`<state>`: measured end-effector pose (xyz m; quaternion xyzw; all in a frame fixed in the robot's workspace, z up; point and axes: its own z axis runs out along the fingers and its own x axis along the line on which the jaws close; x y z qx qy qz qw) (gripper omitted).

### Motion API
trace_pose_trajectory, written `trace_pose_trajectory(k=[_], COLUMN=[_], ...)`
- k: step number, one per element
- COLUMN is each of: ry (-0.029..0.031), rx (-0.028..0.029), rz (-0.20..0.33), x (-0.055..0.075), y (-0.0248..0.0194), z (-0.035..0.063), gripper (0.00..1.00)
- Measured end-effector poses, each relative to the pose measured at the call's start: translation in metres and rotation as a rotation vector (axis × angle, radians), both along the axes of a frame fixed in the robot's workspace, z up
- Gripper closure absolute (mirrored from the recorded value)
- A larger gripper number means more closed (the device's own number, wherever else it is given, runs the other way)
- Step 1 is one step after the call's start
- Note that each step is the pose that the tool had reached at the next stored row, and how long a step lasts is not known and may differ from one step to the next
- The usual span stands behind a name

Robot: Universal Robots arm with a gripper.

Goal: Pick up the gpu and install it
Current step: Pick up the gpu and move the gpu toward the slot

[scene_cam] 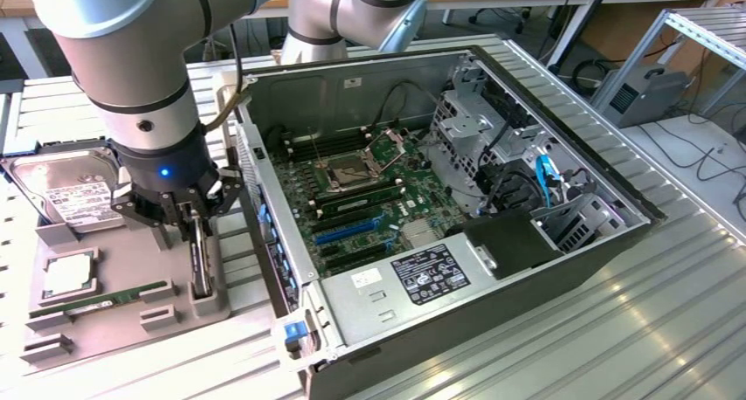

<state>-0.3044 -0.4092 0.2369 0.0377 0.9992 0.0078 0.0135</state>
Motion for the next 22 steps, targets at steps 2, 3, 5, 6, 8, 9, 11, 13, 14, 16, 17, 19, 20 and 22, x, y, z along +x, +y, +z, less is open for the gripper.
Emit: trace_pose_trajectory(k=[2,3,5,6,8,9,11,13,14,16,17,19,20,22], ry=[0.0,0.0,-0.0001,-0.0001,-0.0001,-0.0006,-0.0006,-0.0002,-0.0002,0.0001,0.0002,-0.0001,-0.0001,-0.0003], rx=[0.0,0.0,0.0,0.0001,0.0001,0.0005,0.0004,0.0001,0.0001,-0.0001,-0.0002,0.0005,0.0006,0.0008], rz=[0.0,0.0,0.0,0.0,0.0,0.0,0.0,0.0,0.0,0.0,0.0,0.0,0.0,0.0], x=[0.0,0.0,0.0,0.0,0.0,0.0,0.0001,0.0,0.0,0.0,0.0,0.0,0.0,0.0], y=[0.0,0.0,0.0,0.0,0.0,0.0001,0.0001,0.0,0.0,0.0,0.0,0.0,0.0,0.0001], z=[-0.0002,-0.0002,-0.0002,-0.0002,-0.0002,-0.0004,-0.0005,-0.0002,-0.0002,0.0001,0.001,0.0039,0.0048,0.0049], gripper=[0.7,0.7,0.7,0.7,0.7,0.7,0.63,0.63,0.56,0.56,0.56,0.56,0.56,0.56])
